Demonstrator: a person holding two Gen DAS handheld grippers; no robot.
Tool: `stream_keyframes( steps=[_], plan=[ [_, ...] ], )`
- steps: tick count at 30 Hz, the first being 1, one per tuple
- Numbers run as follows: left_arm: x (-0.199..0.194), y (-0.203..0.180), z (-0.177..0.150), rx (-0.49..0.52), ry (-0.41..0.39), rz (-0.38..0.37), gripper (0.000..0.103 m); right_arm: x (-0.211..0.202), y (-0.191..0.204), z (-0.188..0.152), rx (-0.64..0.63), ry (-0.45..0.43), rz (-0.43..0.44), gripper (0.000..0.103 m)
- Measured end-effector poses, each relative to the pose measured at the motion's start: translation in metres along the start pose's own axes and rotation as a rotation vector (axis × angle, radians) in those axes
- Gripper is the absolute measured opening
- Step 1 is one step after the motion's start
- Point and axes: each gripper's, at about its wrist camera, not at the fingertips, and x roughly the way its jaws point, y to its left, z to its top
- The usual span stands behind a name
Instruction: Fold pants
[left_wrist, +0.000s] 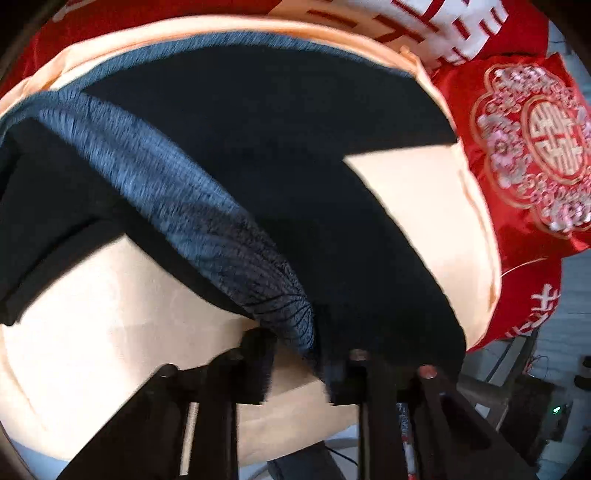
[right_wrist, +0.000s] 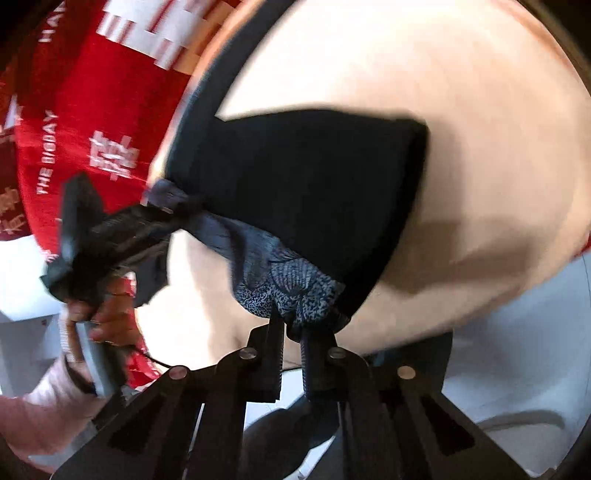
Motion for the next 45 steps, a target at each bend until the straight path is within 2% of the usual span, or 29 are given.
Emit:
stream_keyframes(
  steps=[5,10,14,18,20,22,23,24,28,29,31,33,36,39,42,44,45],
  plan=[
    [-0.033,-0.017,0.026,-0.001,-0.072,-0.049,0.019,-0.038,0.039,0.067,-0.092,-0.087,0.032,0.006],
    [-0.048,-0.036,0.081,0.009,-0.133,-0.042,0.019,-0.061,0.069,0.173,-0.181,-0.164,0.009,0.005],
    [-0.058,-0.045,0.135,0.038,-0.197,-0.014,0.019,-0.056,0.088,0.26,-0.224,-0.214,-0.063,0.005],
    [-0.055,-0.044,0.163,0.023,-0.179,0.01,0.021,-0.033,0.104,0.317,-0.244,-0.207,-0.098,0.005],
    [-0.055,-0.044,0.163,0.045,-0.175,0.024,0.03,-0.021,0.112,0.335,-0.276,-0.204,-0.131,0.005],
    [-0.057,-0.045,0.157,0.074,-0.189,0.078,0.059,-0.007,0.113,0.353,-0.287,-0.194,-0.163,0.005],
    [-0.061,-0.044,0.153,0.086,-0.205,0.1,0.063,0.004,0.111,0.362,-0.287,-0.188,-0.197,0.005],
    [-0.062,-0.043,0.148,0.099,-0.214,0.122,0.067,0.008,0.107,0.367,-0.29,-0.187,-0.224,0.005],
    [-0.049,-0.028,0.134,0.119,-0.205,0.253,0.068,0.037,0.088,0.384,-0.284,-0.177,-0.289,0.009],
    [-0.038,-0.02,0.132,0.105,-0.186,0.291,0.068,0.044,0.087,0.386,-0.3,-0.172,-0.324,0.015],
    [-0.024,-0.006,0.131,0.057,-0.158,0.316,0.068,0.046,0.092,0.382,-0.323,-0.192,-0.386,0.052],
    [-0.012,0.005,0.129,0.006,-0.143,0.334,0.068,0.034,0.1,0.367,-0.356,-0.235,-0.388,0.058],
    [-0.003,0.013,0.124,-0.011,-0.148,0.371,0.068,0.015,0.099,0.336,-0.367,-0.244,-0.388,0.058],
    [0.003,0.02,0.12,-0.039,-0.125,0.372,0.068,0.017,0.068,0.309,-0.251,-0.179,-0.424,0.058],
    [0.006,0.023,0.116,-0.044,-0.12,0.389,0.068,0.029,0.028,0.3,-0.083,-0.136,-0.411,0.048],
    [0.006,0.026,0.114,-0.05,-0.122,0.389,0.068,0.036,0.01,0.303,0.007,-0.142,-0.367,0.043],
    [0.006,0.027,0.114,-0.054,-0.122,0.388,0.068,0.038,0.006,0.305,0.02,-0.148,-0.357,0.037]
  ],
)
